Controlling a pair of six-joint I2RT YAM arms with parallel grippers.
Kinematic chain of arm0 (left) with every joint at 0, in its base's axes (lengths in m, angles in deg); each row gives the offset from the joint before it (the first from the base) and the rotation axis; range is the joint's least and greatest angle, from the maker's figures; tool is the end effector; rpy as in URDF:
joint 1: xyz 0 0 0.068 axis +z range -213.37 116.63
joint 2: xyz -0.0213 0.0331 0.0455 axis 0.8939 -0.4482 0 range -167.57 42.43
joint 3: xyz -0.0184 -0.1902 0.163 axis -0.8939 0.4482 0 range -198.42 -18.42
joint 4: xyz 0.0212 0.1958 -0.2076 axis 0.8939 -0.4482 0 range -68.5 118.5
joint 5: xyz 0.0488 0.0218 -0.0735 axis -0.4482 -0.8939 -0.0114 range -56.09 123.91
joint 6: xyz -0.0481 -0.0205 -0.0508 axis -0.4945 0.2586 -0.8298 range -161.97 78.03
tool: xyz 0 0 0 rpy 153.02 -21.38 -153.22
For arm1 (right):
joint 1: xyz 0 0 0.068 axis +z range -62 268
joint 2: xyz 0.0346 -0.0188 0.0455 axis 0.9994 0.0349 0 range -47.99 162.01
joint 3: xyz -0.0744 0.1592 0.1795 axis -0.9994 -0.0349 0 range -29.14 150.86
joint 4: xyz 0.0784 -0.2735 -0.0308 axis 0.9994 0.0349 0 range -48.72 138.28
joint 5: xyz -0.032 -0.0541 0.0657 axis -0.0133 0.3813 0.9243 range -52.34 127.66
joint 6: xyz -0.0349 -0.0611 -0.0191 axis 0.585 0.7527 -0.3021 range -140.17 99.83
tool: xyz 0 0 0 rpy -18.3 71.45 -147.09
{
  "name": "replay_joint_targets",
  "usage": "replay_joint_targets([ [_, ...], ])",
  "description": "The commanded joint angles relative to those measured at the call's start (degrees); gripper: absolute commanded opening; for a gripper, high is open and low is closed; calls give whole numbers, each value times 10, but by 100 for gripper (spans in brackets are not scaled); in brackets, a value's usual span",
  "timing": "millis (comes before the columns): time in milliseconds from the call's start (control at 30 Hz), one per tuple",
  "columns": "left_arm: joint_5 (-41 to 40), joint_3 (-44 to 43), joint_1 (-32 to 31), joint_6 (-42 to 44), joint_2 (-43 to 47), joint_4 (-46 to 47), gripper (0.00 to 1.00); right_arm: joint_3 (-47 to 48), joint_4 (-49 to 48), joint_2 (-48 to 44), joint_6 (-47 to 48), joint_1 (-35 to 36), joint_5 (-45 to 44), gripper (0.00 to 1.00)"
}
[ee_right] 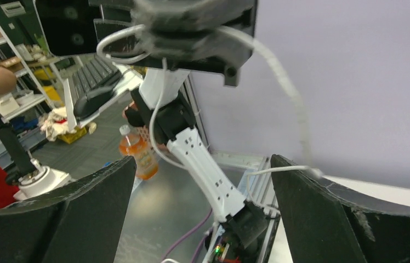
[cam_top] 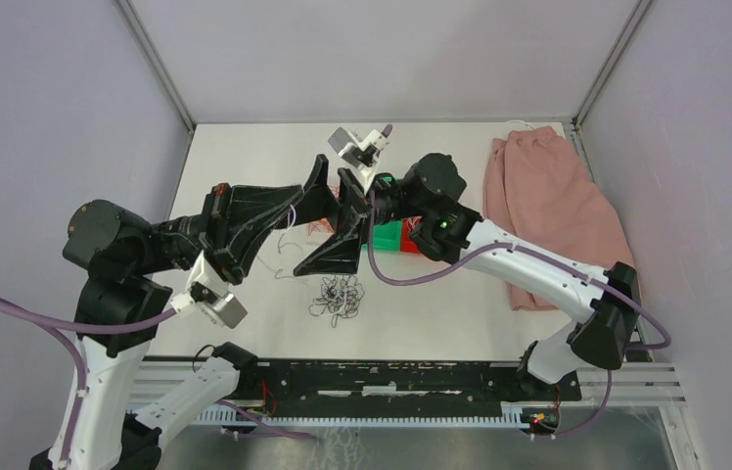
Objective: Untangle the cables
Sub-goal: Place the cable in the bin.
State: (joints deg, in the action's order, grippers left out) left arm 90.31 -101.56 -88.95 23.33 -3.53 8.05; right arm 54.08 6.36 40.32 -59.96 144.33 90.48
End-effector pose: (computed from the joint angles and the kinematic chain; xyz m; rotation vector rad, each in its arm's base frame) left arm 0.0998 -0.1038 0.5299 1.3944 0.2149 -0.0542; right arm 0.1728 0.3466 0.4458 -1.1528 1.0065 1.8773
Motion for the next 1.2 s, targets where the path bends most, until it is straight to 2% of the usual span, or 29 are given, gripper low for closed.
replay_joint_targets([
  [0,-21,7,0,64,0,26,3,9,146,-47,121,32,-16,99],
  [100,-33,12,1,85,-4,27,3,11,183,-55,145,45,-57,98],
  [333,-54,35,1,116,2,43,3,3,179,-57,140,60,-140,88],
  [667,-59,32,1,100,0,45,3,-19,92,-48,99,64,-241,37],
  [767,-63,32,0,91,0,45,3,-30,79,-53,96,64,-263,15],
  [800,-67,32,0,87,-1,45,6,-32,84,-56,101,64,-273,8],
  [833,-72,32,0,81,-1,44,16,-33,100,-62,114,63,-286,3],
  [900,-92,31,0,69,-4,41,41,-30,154,-77,147,60,-333,1],
  [933,-104,30,0,64,-5,36,59,-30,182,-87,165,56,-352,1],
  [967,-117,27,0,62,-6,24,72,-30,205,-98,179,49,-366,1],
  [1000,-129,21,1,65,-10,6,81,-29,227,-109,191,39,-377,1],
  [1100,-163,0,1,73,-21,-85,96,-25,298,-144,220,-11,-402,1],
  [1167,-179,-7,1,70,-26,-131,99,-20,336,-158,232,-48,-410,1],
])
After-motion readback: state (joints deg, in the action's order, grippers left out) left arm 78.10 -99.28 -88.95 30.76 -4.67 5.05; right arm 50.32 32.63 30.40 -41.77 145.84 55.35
